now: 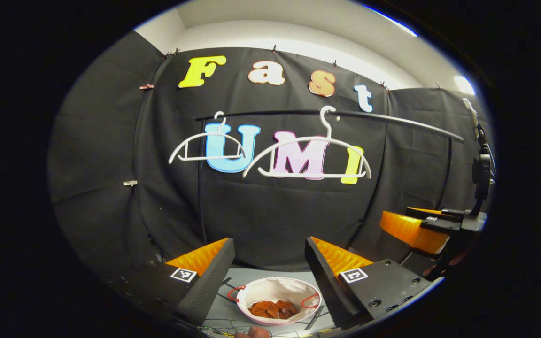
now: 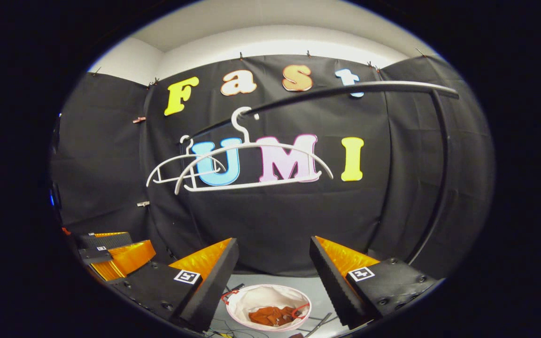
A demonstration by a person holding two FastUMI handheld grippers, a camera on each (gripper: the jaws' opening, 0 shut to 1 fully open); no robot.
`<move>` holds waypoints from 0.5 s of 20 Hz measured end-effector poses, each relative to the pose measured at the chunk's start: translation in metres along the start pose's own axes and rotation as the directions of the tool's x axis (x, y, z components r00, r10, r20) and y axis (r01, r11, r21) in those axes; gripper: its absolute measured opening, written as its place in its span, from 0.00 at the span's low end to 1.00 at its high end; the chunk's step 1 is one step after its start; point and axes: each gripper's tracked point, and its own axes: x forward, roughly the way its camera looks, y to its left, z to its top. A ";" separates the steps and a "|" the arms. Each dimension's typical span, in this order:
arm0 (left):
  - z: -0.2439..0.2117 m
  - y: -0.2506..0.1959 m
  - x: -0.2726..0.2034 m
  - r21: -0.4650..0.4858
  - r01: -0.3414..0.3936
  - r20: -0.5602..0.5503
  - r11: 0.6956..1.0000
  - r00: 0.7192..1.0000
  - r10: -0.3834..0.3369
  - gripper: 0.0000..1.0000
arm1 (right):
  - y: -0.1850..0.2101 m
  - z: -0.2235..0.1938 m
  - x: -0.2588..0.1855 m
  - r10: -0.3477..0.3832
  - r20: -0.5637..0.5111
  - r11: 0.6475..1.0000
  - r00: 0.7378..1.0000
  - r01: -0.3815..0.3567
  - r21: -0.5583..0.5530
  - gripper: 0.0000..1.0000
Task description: Grasp the clothes on the hanger with both hands and then place them into the laundry hamper below.
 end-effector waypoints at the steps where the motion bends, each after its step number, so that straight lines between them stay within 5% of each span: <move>1: 0.009 -0.006 -0.007 -0.002 -0.002 0.022 1.000 1.000 0.003 0.92 | 0.002 0.009 -0.002 0.002 0.021 1.000 1.000 -0.002 -0.023 0.98; 3: 0.022 -0.006 -0.020 0.002 -0.008 0.058 1.000 0.998 0.007 0.99 | 0.007 0.019 -0.006 0.021 0.052 0.998 0.998 -0.018 -0.065 0.98; 10: 0.047 -0.003 -0.059 0.048 -0.033 0.146 0.998 0.989 0.025 0.95 | 0.008 0.041 -0.019 0.014 0.111 0.999 0.994 -0.010 -0.035 0.97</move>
